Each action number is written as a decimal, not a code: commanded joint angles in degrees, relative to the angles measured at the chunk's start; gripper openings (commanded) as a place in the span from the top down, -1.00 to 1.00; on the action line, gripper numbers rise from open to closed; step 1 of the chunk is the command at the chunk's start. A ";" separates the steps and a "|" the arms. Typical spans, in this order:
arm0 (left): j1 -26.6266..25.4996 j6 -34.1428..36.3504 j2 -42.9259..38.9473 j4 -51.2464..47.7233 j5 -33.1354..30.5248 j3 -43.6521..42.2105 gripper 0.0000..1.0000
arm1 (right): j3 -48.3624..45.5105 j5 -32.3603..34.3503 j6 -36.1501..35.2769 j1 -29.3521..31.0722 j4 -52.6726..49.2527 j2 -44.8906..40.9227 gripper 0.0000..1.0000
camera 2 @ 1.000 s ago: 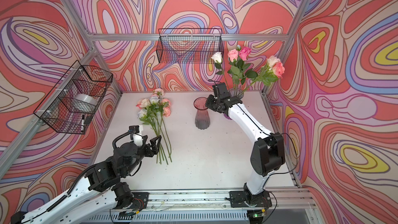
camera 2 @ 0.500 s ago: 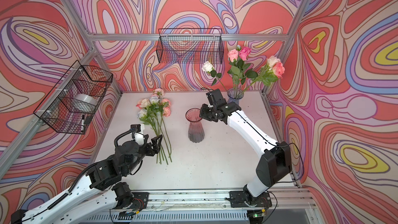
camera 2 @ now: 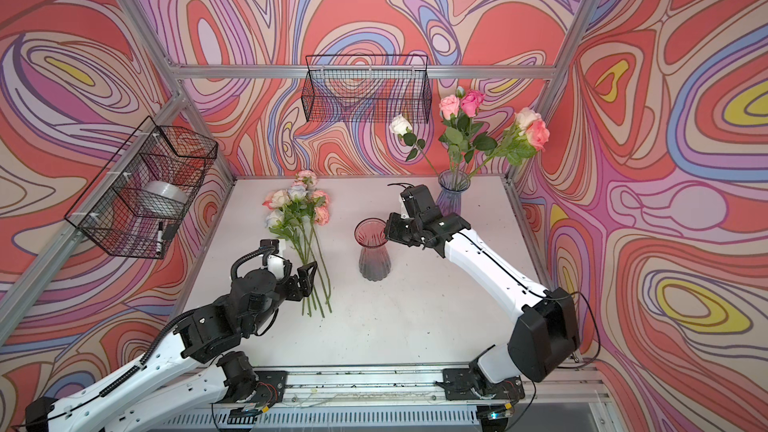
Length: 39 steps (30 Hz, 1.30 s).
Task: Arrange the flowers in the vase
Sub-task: 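Reach the left gripper to the rose bunch while the right releases the pink-grey vase, then grasp a rose stem from the bunch with the left gripper and lift it upright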
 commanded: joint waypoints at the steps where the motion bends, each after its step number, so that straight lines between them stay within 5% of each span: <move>1: 3.29 0.29 2.93 1.07 0.97 1.40 -0.60 | -0.24 -0.84 -1.34 0.48 2.19 -3.06 0.65; 8: 15.32 -4.21 13.76 -0.29 11.21 4.65 -0.44 | 2.88 3.75 -7.01 0.48 -2.81 -5.52 0.38; 11: 18.41 -4.37 20.19 -0.92 13.43 8.49 -0.20 | 3.87 7.64 -9.52 0.48 -4.10 -8.36 0.35; 15: 23.49 -5.08 30.44 -1.61 16.85 13.42 0.25 | 1.79 10.98 -12.01 0.48 -2.51 -12.51 0.48; 22: 32.49 -5.15 46.54 -0.86 22.73 20.39 0.39 | -6.88 11.86 -12.07 0.48 3.55 -16.94 0.67; 39: 33.97 -0.53 64.19 0.99 20.93 30.06 0.51 | -12.89 10.11 -11.52 0.40 8.27 -16.51 0.68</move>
